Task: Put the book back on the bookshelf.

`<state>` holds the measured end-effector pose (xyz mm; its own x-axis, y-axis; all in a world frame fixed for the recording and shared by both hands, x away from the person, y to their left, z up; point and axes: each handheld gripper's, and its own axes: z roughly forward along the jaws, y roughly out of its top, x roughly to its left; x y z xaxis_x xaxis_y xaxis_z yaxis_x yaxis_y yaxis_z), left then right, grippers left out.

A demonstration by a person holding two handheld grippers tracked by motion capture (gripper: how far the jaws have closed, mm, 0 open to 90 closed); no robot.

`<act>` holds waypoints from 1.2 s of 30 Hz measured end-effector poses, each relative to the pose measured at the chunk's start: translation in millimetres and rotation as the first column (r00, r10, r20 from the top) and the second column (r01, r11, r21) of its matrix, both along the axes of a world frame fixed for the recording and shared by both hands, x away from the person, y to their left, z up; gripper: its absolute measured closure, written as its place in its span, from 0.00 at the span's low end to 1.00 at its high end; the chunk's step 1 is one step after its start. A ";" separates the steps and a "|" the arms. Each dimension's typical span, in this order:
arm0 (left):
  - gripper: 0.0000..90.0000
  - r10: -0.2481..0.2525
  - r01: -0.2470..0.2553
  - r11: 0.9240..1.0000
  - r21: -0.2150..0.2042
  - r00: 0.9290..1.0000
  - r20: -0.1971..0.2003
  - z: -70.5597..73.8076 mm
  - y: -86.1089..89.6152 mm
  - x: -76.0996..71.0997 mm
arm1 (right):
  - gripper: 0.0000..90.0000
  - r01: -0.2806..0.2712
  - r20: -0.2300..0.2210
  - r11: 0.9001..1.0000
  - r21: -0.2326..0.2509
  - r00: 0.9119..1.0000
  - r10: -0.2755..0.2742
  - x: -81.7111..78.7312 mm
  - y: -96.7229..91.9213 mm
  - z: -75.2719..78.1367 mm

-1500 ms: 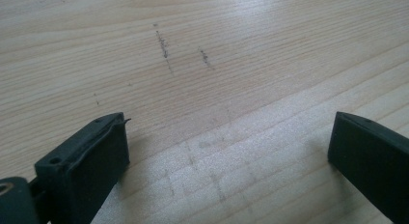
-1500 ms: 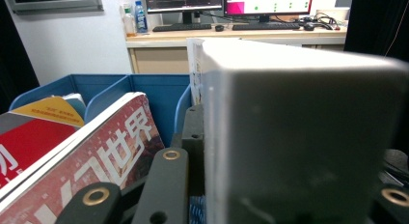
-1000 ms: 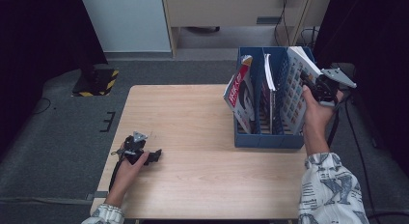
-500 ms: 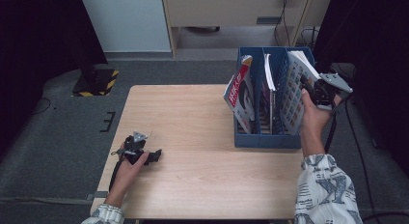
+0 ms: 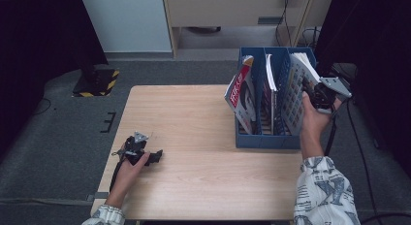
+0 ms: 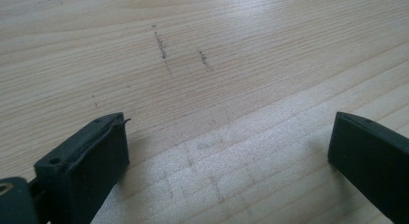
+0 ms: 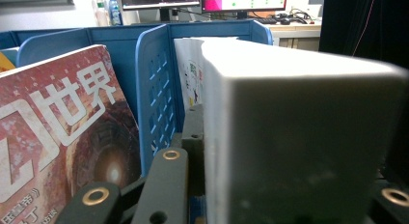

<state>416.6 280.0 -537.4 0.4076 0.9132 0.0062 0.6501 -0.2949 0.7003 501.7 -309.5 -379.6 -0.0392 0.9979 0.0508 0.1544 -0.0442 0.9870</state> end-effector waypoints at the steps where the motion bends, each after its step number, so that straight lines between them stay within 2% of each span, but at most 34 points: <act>1: 0.00 0.000 0.000 1.000 0.000 1.000 0.000 0.0 0.0 0.0 | 0.82 0.000 0.000 1.000 0.002 1.000 0.000 -0.3 0.5 -0.3; 9: 0.00 -0.001 0.001 1.000 0.000 1.000 0.000 0.0 0.0 0.0 | 0.82 -0.011 0.010 1.000 0.021 1.000 0.011 2.5 2.9 6.1; 14: 0.00 -0.002 0.002 1.000 0.000 1.000 0.000 0.0 -0.1 0.1 | 0.82 -0.011 0.028 1.000 0.006 1.000 0.011 4.9 6.1 10.2; 18: 0.00 -0.002 0.002 1.000 0.000 1.000 0.000 0.0 -0.2 0.1 | 0.82 -0.004 0.013 1.000 0.019 1.000 0.003 6.9 6.5 6.1; 27: 0.00 -0.003 0.003 1.000 0.000 1.000 -0.001 0.0 -0.1 0.1 | 0.82 0.001 0.033 1.000 0.029 0.999 -0.002 8.5 9.2 0.0; 29: 0.00 -0.003 0.003 1.000 0.000 1.000 0.000 0.0 -0.2 0.2 | 0.82 -0.014 0.034 1.000 0.016 0.999 0.014 8.7 11.5 -2.5; 36: 0.00 -0.006 0.006 1.000 0.001 1.000 -0.001 0.1 -0.4 0.2 | 0.81 -0.032 0.044 0.999 0.025 0.999 0.031 7.2 14.2 -8.9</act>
